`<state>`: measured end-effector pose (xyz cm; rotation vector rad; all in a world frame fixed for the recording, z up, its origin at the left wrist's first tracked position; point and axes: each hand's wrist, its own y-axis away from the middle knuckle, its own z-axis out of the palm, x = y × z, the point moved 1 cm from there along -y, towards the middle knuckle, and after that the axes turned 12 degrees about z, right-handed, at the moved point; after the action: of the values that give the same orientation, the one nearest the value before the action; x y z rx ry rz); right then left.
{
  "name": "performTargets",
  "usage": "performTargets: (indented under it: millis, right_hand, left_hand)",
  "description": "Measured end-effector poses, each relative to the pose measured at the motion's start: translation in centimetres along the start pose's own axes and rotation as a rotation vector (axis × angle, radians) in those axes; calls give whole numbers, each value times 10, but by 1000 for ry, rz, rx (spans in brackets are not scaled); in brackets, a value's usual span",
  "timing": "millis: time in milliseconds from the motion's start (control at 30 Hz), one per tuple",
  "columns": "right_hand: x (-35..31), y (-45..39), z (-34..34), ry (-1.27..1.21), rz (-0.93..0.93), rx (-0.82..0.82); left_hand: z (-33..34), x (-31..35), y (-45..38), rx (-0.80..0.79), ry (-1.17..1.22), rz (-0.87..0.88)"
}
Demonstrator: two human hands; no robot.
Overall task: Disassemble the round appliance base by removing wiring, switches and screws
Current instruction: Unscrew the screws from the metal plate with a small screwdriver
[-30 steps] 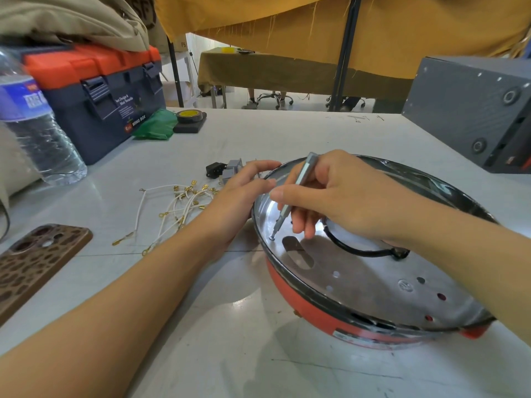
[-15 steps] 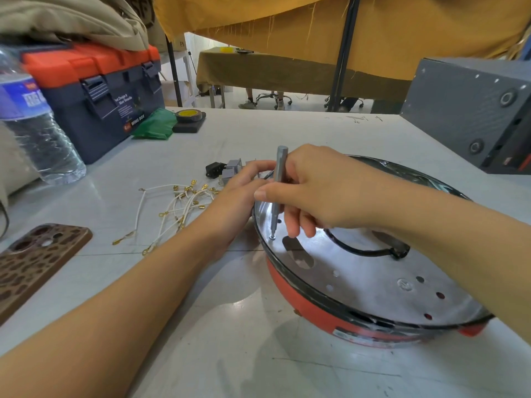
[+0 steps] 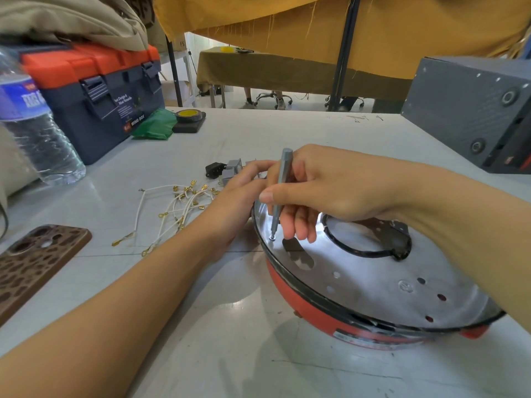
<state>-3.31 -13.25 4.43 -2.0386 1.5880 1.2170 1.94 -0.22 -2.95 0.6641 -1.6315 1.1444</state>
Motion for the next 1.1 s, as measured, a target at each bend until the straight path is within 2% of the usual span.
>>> performTargets:
  millis: [267, 433, 600, 800, 867, 1000, 1100]
  right_hand:
    - [-1, -3, -11, 32, -6, -123]
    - [-3, -5, -11, 71, -3, -106]
    - [-2, -5, -1, 28, 4, 16]
    - [-5, -4, 14, -47, 39, 159]
    - [-6, -4, 15, 39, 38, 243]
    - [-9, 1, 14, 484, 33, 518]
    - [-15, 7, 14, 612, 31, 597]
  left_hand:
    - [-2, -3, -2, -2, -23, 26]
    - [0, -2, -2, 11, -18, 35]
    - [1, 0, -1, 7, -4, 29]
    - [8, 6, 4, -66, 60, 105]
    - [7, 5, 3, -52, 57, 90]
    - [1, -5, -1, 23, 11, 39]
    - [-1, -7, -2, 33, -30, 36]
